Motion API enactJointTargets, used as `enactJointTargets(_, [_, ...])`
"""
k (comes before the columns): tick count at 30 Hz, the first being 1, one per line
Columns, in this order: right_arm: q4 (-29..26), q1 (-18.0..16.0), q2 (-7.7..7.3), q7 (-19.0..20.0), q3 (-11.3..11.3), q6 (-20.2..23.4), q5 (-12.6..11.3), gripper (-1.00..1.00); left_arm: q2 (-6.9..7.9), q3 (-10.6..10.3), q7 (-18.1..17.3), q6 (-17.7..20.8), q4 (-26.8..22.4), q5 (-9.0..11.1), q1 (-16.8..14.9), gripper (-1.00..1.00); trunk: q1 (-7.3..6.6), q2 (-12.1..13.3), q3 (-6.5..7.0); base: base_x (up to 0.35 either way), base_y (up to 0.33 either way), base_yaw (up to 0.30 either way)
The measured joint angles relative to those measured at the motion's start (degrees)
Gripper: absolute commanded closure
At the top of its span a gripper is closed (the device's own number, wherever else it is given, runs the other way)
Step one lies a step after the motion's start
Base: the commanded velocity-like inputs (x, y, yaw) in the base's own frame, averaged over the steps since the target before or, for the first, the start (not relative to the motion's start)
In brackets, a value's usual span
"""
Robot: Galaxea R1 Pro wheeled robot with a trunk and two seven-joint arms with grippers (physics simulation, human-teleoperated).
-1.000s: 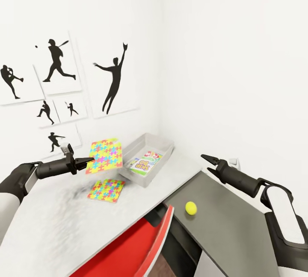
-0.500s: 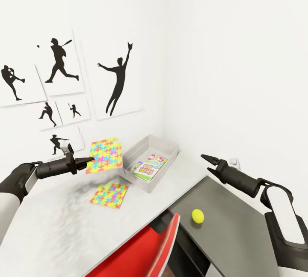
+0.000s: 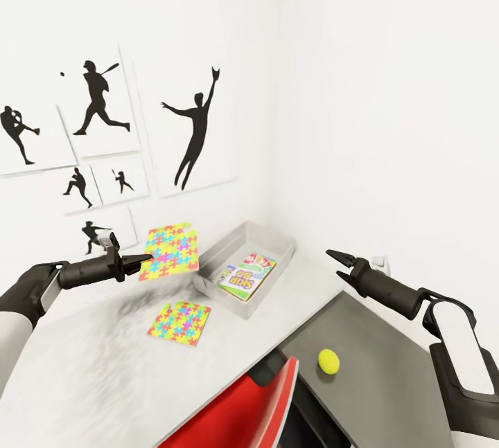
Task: Put all the toys in the child's room - the three board games (two on the bed and one on the table), the two jigsaw puzzles on the table, and the tennis ball on the table - inside the toy box on the table in the child's room.
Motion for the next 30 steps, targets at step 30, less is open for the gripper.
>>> enactJointTargets(30, [0.0,0.0,0.07,0.0,0.1,0.2,0.0,-1.00,0.00,-0.1,-0.3,-0.1,0.0,0.0,0.0,1.00,0.01,0.0,0.00,0.014,0.004,0.024])
